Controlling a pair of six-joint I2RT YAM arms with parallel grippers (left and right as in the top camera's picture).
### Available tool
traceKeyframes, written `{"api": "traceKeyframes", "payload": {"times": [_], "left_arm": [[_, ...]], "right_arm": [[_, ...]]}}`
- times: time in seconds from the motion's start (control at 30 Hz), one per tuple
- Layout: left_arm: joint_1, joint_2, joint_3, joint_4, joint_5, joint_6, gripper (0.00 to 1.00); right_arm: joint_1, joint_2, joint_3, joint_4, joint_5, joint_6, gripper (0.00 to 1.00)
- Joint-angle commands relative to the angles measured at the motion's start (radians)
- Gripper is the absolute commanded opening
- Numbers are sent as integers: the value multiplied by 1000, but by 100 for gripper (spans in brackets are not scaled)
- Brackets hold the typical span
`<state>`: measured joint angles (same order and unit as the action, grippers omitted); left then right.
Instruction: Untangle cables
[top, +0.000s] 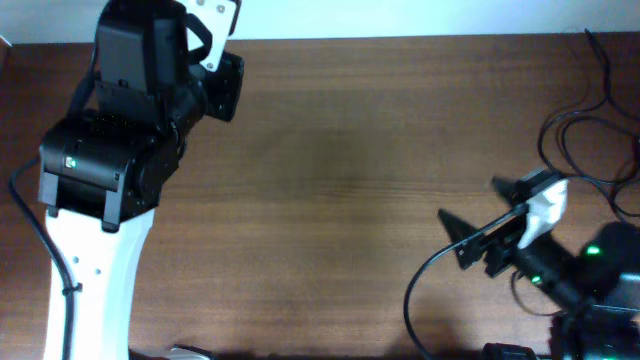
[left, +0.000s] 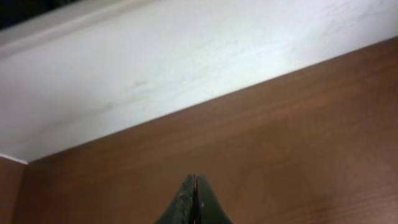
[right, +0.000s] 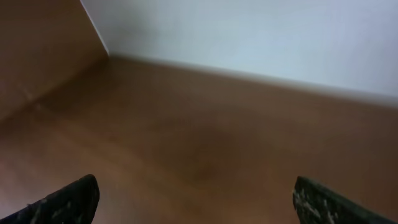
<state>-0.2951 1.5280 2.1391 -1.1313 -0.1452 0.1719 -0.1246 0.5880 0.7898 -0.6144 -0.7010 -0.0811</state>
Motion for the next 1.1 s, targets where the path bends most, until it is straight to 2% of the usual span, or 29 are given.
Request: {"api": "traceKeyframes", "payload": {"times": [0.0,0.07,0.13,0.2,0.27,0.37,0.4,0.5,0.6,0.63,0.67,0.7,0.9,0.97,1.03,1.07], "left_arm": [[3,-19,3,54,6,25,3],[3,-33,3,56,7,25,3],[3,-56,3,50,6,25,2],[3,-95,3,50,6,25,3],[3,-120,3,41,6,25,3],[3,-158,3,35,6,25,10],[3,-170,3,35,6,25,18],[3,-177,3,35,-4,65,19],[3,-177,3,22,-20,65,29],[3,-177,3,19,-20,65,36],[3,-176,3,19,-20,65,75],[3,-176,3,17,-19,64,99],[3,-175,3,-35,-19,65,99],[3,-180,3,-149,-12,64,99],[3,-180,3,-242,105,27,99],[3,-180,3,-239,120,27,99]], "right_arm": [[-1,-129,-206,37,-51,4,99],[-1,-173,-356,89,-87,38,99],[-1,-178,-502,219,-113,91,99],[-1,-178,-643,466,-106,199,99],[-1,-178,-701,573,-83,233,99],[-1,-178,-760,599,-32,229,99],[0,-177,-770,581,1,229,99],[0,-174,-774,543,79,229,98],[0,-174,-774,543,79,229,99],[0,-174,-774,543,79,229,99],[0,-174,-774,543,79,229,99],[0,-174,-774,543,79,229,99],[0,-174,-774,543,79,229,99],[0,-174,-774,543,79,229,99],[0,-174,-774,543,79,229,99],[0,-174,-774,543,79,229,99]]}}
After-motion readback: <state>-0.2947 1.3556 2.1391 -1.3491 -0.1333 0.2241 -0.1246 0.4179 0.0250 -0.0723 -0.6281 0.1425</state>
